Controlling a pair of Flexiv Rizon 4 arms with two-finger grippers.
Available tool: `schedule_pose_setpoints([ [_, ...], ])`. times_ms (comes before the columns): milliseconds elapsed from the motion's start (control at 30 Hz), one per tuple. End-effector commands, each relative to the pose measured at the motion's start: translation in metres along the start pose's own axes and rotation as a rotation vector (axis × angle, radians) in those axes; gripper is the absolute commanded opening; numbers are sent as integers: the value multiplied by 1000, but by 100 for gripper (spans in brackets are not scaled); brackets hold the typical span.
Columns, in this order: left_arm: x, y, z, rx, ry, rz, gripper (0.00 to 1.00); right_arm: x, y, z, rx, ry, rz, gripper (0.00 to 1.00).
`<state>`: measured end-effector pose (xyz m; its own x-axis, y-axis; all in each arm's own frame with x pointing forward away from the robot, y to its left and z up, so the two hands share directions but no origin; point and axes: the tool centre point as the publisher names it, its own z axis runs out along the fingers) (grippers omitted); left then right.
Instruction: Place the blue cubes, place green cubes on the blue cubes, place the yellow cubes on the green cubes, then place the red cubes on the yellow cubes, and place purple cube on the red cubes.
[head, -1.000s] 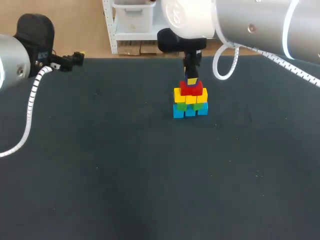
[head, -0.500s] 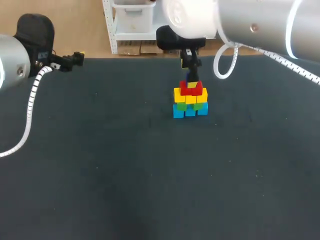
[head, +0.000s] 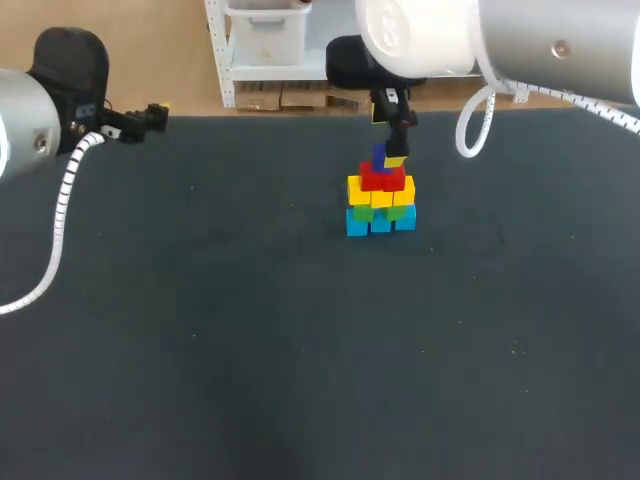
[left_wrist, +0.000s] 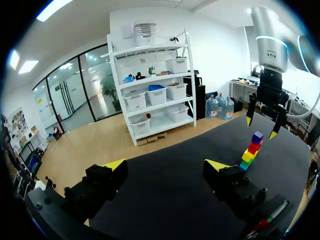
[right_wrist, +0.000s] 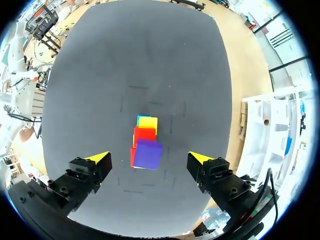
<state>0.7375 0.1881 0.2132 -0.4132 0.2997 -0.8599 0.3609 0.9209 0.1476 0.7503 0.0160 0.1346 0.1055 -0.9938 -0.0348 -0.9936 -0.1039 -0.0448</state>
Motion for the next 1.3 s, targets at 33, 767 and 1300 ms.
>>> schedule_pose_setpoints([
  [33, -1, 2, -1, 8, 4, 2, 100, 2, 5, 0, 29, -3, 0, 100],
  [767, -1, 2, -1, 8, 4, 2, 100, 87, 14, -25, 195, -80, 245, 100],
  [1300, -1, 2, -1, 8, 4, 2, 100, 137, 30, 0, 355, -61, 502, 100],
])
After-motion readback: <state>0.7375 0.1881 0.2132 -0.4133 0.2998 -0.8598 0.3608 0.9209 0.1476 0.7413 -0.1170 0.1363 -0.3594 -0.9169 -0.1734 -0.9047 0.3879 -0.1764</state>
